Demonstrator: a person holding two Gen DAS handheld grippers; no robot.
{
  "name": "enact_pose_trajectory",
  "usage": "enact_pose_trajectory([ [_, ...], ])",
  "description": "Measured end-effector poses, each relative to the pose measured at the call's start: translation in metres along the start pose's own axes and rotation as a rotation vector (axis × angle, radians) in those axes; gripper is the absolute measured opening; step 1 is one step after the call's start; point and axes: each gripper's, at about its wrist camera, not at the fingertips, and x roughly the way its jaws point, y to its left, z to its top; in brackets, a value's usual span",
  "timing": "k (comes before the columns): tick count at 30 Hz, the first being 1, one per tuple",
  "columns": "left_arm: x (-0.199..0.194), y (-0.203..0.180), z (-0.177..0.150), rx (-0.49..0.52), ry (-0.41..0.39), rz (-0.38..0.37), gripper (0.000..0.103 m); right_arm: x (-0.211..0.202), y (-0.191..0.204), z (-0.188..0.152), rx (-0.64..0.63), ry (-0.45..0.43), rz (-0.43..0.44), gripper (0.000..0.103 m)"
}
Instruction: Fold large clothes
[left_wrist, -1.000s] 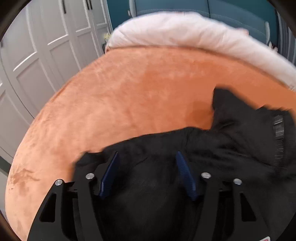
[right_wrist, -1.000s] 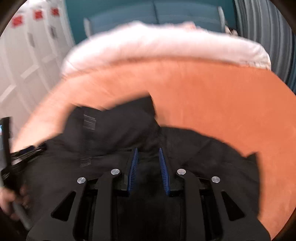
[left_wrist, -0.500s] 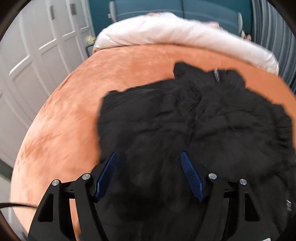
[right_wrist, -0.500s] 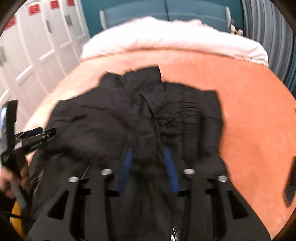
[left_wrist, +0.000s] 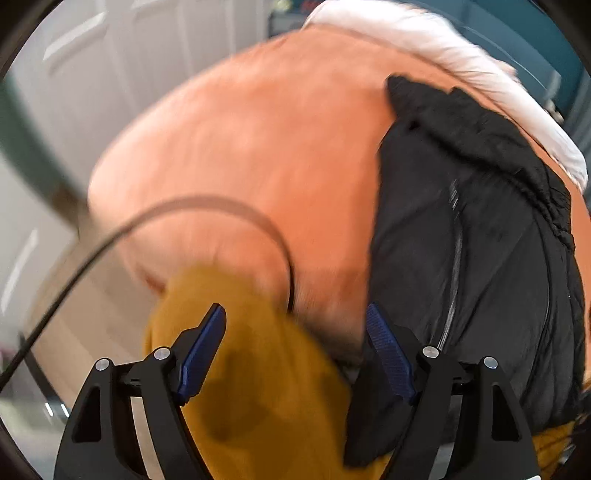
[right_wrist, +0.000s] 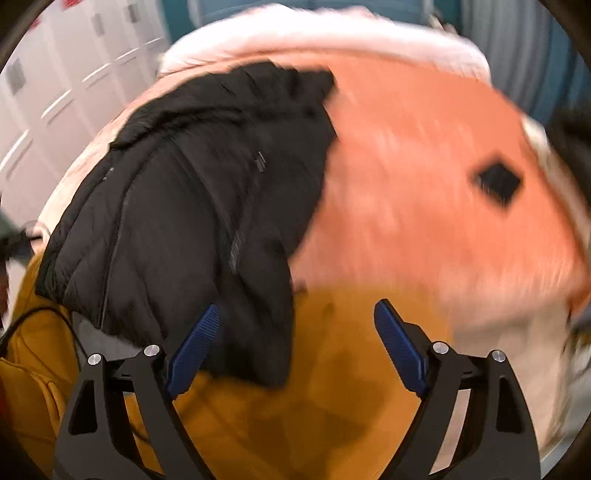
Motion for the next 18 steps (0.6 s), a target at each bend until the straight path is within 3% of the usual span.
enact_pose_trajectory([
  [2, 0.004, 0.005, -0.012, -0.055, 0.008, -0.033, 0.078, 0.008, -0.005, -0.008, 0.068, 0.016, 0.04, 0.084],
  [4, 0.001, -0.003, -0.015, -0.025, -0.028, -0.033, 0.082, 0.012, -0.004, -0.009, 0.084, 0.01, 0.046, 0.084],
  [11, 0.018, -0.031, -0.013, 0.028, 0.006, -0.11, 0.082, -0.003, 0.024, 0.018, 0.021, -0.103, 0.048, 0.083],
  [14, 0.038, -0.041, -0.012, 0.039, 0.1, -0.168, 0.082, 0.025, 0.033, 0.027, -0.002, 0.006, 0.081, 0.08],
  [18, 0.038, -0.048, -0.009, 0.038, 0.094, -0.244, 0.077, 0.048, 0.043, 0.027, -0.034, 0.097, 0.106, 0.07],
])
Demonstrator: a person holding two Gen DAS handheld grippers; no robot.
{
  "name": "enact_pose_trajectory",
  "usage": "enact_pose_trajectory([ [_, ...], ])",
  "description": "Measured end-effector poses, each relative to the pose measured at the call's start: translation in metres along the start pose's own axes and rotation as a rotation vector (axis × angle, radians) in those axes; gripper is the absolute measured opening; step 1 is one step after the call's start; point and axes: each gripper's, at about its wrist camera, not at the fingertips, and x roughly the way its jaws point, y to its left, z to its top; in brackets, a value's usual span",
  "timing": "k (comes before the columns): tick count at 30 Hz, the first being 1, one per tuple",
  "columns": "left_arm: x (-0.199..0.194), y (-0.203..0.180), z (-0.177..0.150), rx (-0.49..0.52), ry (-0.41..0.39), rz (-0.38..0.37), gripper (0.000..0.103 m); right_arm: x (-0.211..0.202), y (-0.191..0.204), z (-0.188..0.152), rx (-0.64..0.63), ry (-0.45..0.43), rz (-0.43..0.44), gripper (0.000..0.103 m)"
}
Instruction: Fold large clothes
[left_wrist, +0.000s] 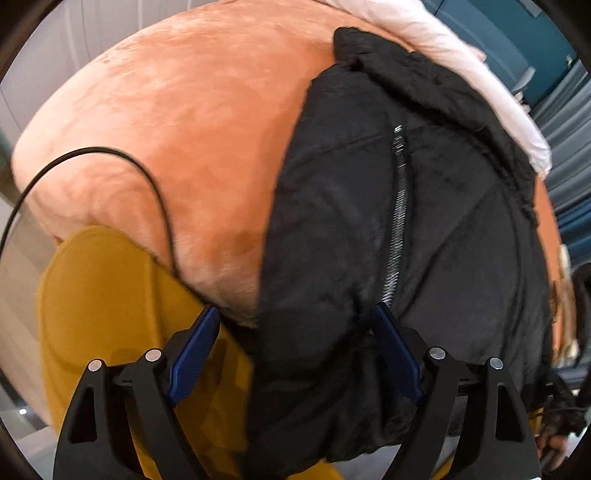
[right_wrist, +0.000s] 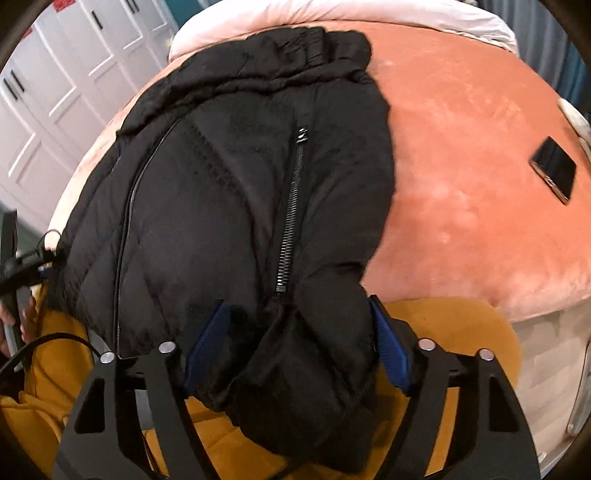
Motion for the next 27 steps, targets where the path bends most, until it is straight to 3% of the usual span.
enact_pose_trajectory([
  [1, 0.0, -0.002, 0.0, 0.004, -0.002, -0.017, 0.071, 0.003, 0.002, 0.002, -0.012, 0.016, 0.007, 0.067],
  [3, 0.001, -0.01, 0.003, 0.032, 0.001, -0.065, 0.038, 0.005, 0.007, 0.006, -0.035, 0.026, -0.003, 0.039],
  [5, -0.005, -0.019, 0.003, 0.075, -0.018, -0.069, 0.015, 0.0, 0.01, 0.011, -0.045, 0.006, -0.009, 0.022],
  [6, -0.014, -0.025, 0.004, 0.105, -0.04, -0.074, 0.008, -0.004, 0.012, 0.013, -0.044, -0.01, 0.002, 0.014],
  [8, -0.029, -0.027, 0.009, 0.111, -0.077, -0.118, 0.005, -0.026, 0.014, 0.018, -0.041, -0.066, 0.088, 0.01],
  [11, -0.077, -0.035, 0.023, 0.084, -0.168, -0.248, 0.004, -0.064, 0.018, 0.028, -0.027, -0.163, 0.217, 0.008],
  [14, -0.119, -0.054, 0.052, 0.116, -0.278, -0.318, 0.004, -0.089, 0.011, 0.055, 0.025, -0.27, 0.298, 0.008],
  [18, -0.138, -0.089, 0.119, 0.155, -0.386, -0.382, 0.004, -0.099, 0.009, 0.117, 0.034, -0.407, 0.314, 0.008],
  [21, -0.126, -0.118, 0.178, 0.146, -0.453, -0.365, 0.005, -0.084, -0.007, 0.162, 0.119, -0.485, 0.323, 0.012],
  [23, -0.102, -0.135, 0.224, 0.05, -0.471, -0.375, 0.006, -0.073, -0.026, 0.182, 0.241, -0.525, 0.354, 0.014],
  [25, -0.079, -0.15, 0.257, 0.013, -0.481, -0.311, 0.008, -0.073, -0.045, 0.192, 0.386, -0.558, 0.387, 0.019],
  [27, -0.061, -0.153, 0.28, -0.012, -0.485, -0.194, 0.01, -0.081, -0.051, 0.19, 0.426, -0.599, 0.397, 0.033],
])
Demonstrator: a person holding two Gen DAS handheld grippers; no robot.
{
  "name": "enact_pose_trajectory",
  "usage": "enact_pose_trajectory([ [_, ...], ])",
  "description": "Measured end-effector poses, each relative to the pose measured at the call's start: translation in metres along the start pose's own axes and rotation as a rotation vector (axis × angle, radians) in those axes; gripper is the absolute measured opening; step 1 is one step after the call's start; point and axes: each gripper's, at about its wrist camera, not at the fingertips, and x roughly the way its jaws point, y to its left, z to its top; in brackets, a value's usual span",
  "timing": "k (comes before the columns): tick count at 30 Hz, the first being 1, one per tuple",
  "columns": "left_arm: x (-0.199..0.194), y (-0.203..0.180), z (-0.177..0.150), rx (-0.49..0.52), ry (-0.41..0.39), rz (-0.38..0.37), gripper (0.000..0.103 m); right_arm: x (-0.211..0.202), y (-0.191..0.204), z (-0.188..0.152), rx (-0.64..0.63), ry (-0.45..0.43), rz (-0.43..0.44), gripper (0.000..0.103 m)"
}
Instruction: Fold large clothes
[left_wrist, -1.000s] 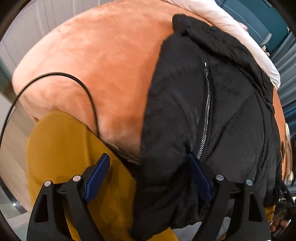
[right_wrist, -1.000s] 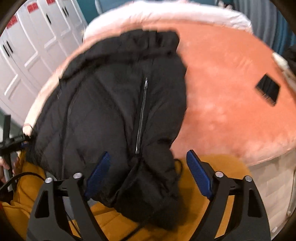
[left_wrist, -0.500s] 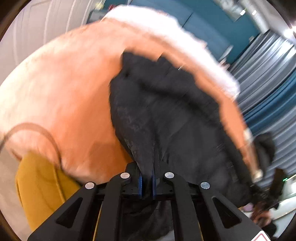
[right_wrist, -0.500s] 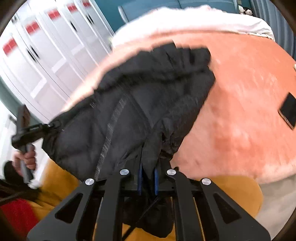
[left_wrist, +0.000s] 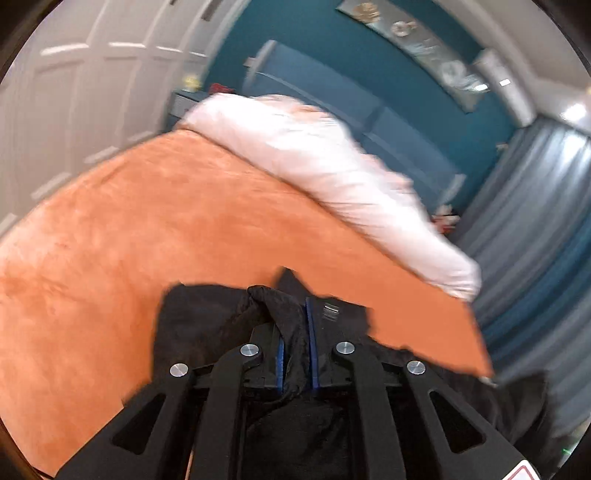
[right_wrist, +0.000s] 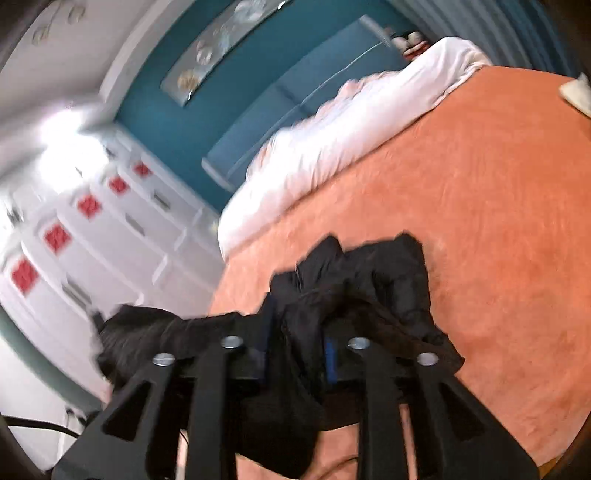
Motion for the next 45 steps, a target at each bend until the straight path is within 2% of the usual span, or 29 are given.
enact_pose_trajectory([
  [2, 0.004, 0.009, 0.003, -0.029, 0.008, 0.028, 0.011, -0.015, 0.003, 0.001, -0.032, -0.029, -0.012, 0.038],
  [4, -0.013, 0.024, 0.004, -0.04, -0.007, -0.034, 0.016, -0.026, 0.006, -0.009, -0.1, -0.018, -0.055, 0.039],
  [6, -0.035, 0.032, 0.0, 0.012, -0.056, -0.073, 0.016, -0.032, 0.006, -0.022, -0.173, -0.014, -0.086, 0.041],
  [9, -0.031, 0.03, -0.004, 0.08, -0.069, -0.054, 0.017, -0.02, -0.002, -0.022, -0.203, -0.035, -0.076, 0.042],
  [11, -0.012, 0.024, -0.007, 0.124, -0.045, 0.004, 0.017, 0.004, 0.0, -0.007, -0.184, -0.022, -0.092, 0.042],
  [14, 0.011, 0.023, 0.003, 0.076, -0.055, 0.063, 0.017, 0.047, 0.005, 0.028, -0.156, -0.015, -0.103, 0.042],
  [16, 0.011, 0.029, 0.018, 0.008, -0.122, 0.079, 0.018, 0.068, 0.001, 0.05, -0.095, -0.005, -0.098, 0.042],
  [18, 0.008, 0.035, 0.038, -0.038, -0.197, 0.108, 0.031, 0.08, -0.006, 0.07, -0.011, -0.009, -0.041, 0.044],
  [19, 0.007, 0.037, 0.05, -0.043, -0.222, 0.126, 0.033, 0.081, -0.007, 0.077, 0.011, -0.025, -0.018, 0.046],
  [20, 0.007, 0.038, 0.06, -0.028, -0.233, 0.143, 0.033, 0.076, -0.004, 0.081, 0.002, -0.074, 0.012, 0.054],
  [21, 0.007, 0.038, 0.066, -0.008, -0.234, 0.155, 0.033, 0.066, 0.0, 0.086, -0.027, -0.137, 0.042, 0.067],
  [23, 0.007, 0.039, 0.074, 0.044, -0.216, 0.175, 0.034, 0.047, 0.009, 0.092, -0.088, -0.227, 0.048, 0.082],
  [24, 0.006, 0.04, 0.073, 0.06, -0.204, 0.163, 0.039, 0.042, 0.011, 0.092, -0.114, -0.243, 0.029, 0.083],
  [25, 0.004, 0.041, 0.067, 0.086, -0.175, 0.145, 0.042, 0.039, 0.014, 0.09, -0.156, -0.232, -0.026, 0.083],
  [27, 0.001, 0.042, 0.042, 0.151, -0.13, 0.129, 0.06, 0.043, 0.014, 0.075, -0.274, -0.173, -0.145, 0.083],
  [29, 0.006, 0.044, 0.015, 0.21, -0.086, 0.139, 0.069, 0.055, 0.007, 0.053, -0.366, -0.097, -0.24, 0.083],
  [31, 0.019, 0.049, -0.017, 0.248, -0.008, 0.16, 0.07, 0.077, -0.008, 0.034, -0.391, -0.014, -0.308, 0.083],
  [33, 0.037, 0.057, -0.041, 0.244, 0.069, 0.168, 0.071, 0.099, -0.024, 0.022, -0.374, 0.051, -0.33, 0.083],
  [37, 0.068, 0.084, -0.063, 0.124, 0.186, 0.206, 0.074, 0.14, -0.058, -0.002, -0.32, 0.17, -0.385, 0.083],
  [38, 0.073, 0.089, -0.065, 0.101, 0.202, 0.205, 0.075, 0.151, -0.067, -0.006, -0.3, 0.199, -0.407, 0.082],
  [39, 0.079, 0.095, -0.068, 0.069, 0.219, 0.185, 0.073, 0.156, -0.073, -0.011, -0.282, 0.22, -0.403, 0.076],
  [40, 0.08, 0.098, -0.069, 0.052, 0.221, 0.175, 0.07, 0.163, -0.08, -0.015, -0.236, 0.239, -0.364, 0.07],
  [41, 0.08, 0.098, -0.07, 0.043, 0.223, 0.155, 0.059, 0.166, -0.083, -0.016, -0.201, 0.237, -0.337, 0.056],
  [42, 0.08, 0.096, -0.07, 0.042, 0.224, 0.133, 0.04, 0.167, -0.081, -0.016, -0.194, 0.231, -0.325, 0.029],
  [43, 0.076, 0.094, -0.069, 0.045, 0.218, 0.103, 0.029, 0.165, -0.075, -0.013, -0.198, 0.216, -0.308, 0.018],
  [44, 0.071, 0.091, -0.067, 0.048, 0.209, 0.089, 0.013, 0.161, -0.067, -0.01, -0.203, 0.195, -0.29, 0.01],
  [45, 0.061, 0.089, -0.063, 0.047, 0.188, 0.078, 0.008, 0.156, -0.056, -0.006, -0.213, 0.164, -0.267, 0.008],
])
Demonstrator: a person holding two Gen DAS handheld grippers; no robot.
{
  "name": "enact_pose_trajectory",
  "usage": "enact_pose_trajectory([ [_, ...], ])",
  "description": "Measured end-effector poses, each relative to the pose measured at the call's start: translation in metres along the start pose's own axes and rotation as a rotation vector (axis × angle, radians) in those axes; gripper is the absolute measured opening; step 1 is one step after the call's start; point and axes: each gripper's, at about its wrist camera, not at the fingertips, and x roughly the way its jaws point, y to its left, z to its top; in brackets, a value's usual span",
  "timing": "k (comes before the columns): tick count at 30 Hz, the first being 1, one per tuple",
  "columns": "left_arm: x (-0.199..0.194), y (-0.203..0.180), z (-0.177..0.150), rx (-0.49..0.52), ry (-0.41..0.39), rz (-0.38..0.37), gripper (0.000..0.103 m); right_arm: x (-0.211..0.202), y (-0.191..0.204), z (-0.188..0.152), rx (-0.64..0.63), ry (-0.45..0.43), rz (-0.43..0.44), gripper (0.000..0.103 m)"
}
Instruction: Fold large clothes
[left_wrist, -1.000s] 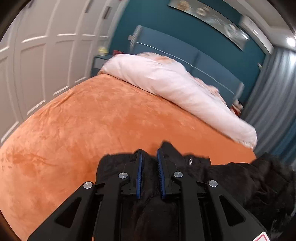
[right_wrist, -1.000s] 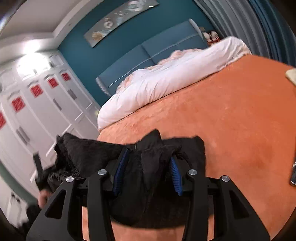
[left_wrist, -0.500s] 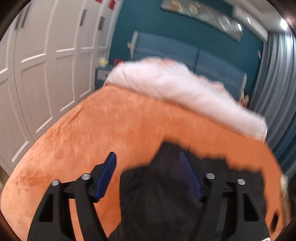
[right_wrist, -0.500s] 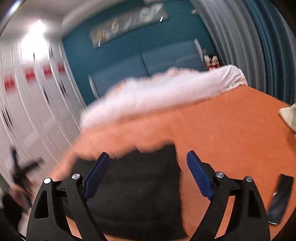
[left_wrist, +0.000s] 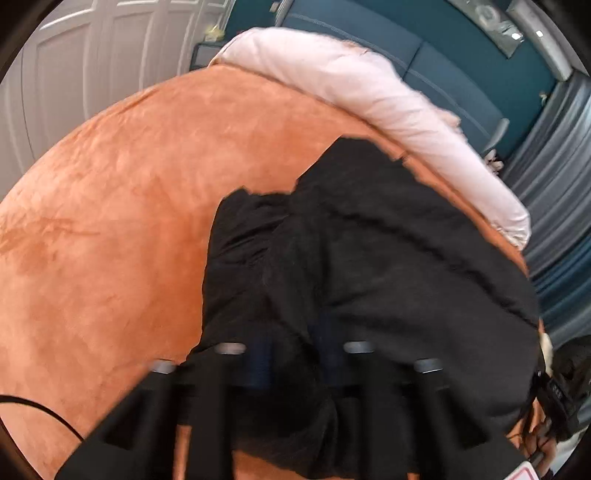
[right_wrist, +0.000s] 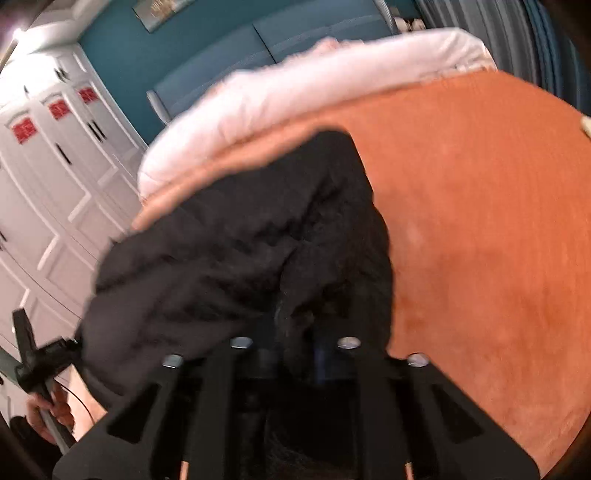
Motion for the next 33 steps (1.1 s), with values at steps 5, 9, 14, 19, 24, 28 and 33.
enact_pose_trajectory([
  [5, -0.037, 0.006, 0.002, -0.025, -0.097, -0.015, 0.005, -0.035, 0.037, 0.02, -0.104, -0.147, 0.087, 0.007],
  [9, 0.01, 0.019, -0.009, -0.003, -0.015, 0.126, 0.018, 0.042, 0.01, 0.004, -0.095, 0.08, -0.076, 0.028],
  [14, -0.012, 0.013, 0.002, -0.059, -0.048, 0.089, 0.017, 0.016, 0.012, 0.011, -0.128, 0.016, -0.144, 0.037],
  [19, -0.047, -0.023, 0.045, -0.006, -0.201, 0.024, 0.05, -0.007, 0.027, 0.049, -0.136, -0.098, -0.097, 0.058],
  [24, -0.019, -0.069, 0.08, 0.047, -0.203, 0.003, 0.056, 0.02, 0.045, 0.071, -0.153, -0.092, -0.044, 0.027],
  [28, 0.003, -0.118, 0.082, 0.171, -0.218, -0.023, 0.056, 0.055, 0.076, 0.076, -0.257, -0.066, -0.04, 0.009],
  [33, 0.083, -0.114, 0.07, 0.226, -0.089, 0.102, 0.056, 0.11, 0.066, 0.06, -0.257, 0.037, -0.137, 0.002],
])
